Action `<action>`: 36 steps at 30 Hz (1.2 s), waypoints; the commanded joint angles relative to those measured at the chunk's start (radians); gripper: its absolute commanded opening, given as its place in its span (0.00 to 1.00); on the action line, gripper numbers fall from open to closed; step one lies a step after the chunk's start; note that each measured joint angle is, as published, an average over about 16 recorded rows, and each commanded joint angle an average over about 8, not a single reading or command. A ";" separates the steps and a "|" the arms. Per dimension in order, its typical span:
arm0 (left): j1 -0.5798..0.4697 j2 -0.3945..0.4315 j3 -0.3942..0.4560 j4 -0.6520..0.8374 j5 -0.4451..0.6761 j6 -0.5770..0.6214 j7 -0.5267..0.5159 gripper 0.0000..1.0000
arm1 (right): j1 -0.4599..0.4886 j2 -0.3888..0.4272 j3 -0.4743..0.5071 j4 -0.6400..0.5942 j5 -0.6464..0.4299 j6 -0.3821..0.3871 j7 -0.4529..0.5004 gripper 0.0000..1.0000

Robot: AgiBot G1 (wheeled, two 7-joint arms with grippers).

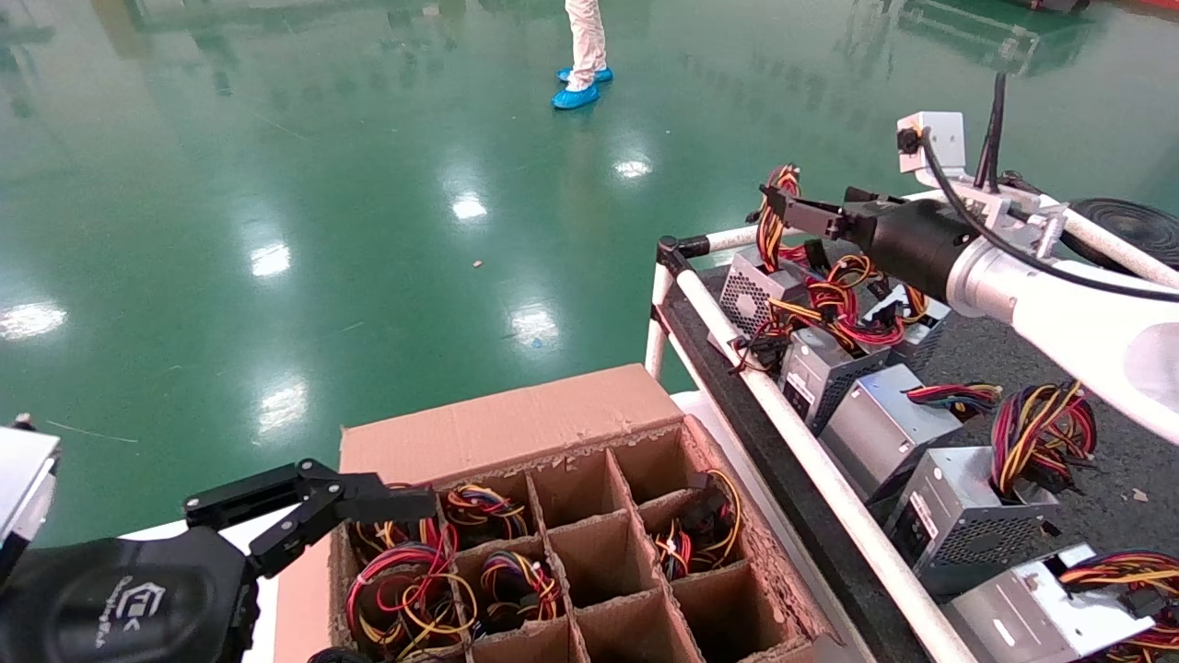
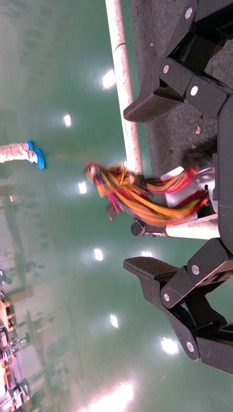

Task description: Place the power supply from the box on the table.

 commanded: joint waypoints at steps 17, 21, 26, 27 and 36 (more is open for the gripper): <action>0.000 0.000 0.000 0.000 0.000 0.000 0.000 1.00 | 0.084 -0.003 -0.005 -0.084 -0.013 -0.098 -0.014 1.00; 0.000 0.000 0.000 0.001 -0.001 0.000 0.001 1.00 | 0.046 0.024 0.003 -0.016 -0.004 -0.129 0.003 1.00; 0.000 0.000 0.001 0.001 -0.001 0.000 0.001 1.00 | -0.029 0.075 0.020 0.116 0.014 -0.181 0.037 1.00; 0.000 0.000 0.001 0.001 -0.001 0.000 0.001 1.00 | -0.043 0.085 0.023 0.142 0.018 -0.192 0.043 1.00; 0.000 0.000 0.001 0.001 -0.001 0.000 0.001 1.00 | -0.181 0.179 0.053 0.384 0.051 -0.288 0.105 1.00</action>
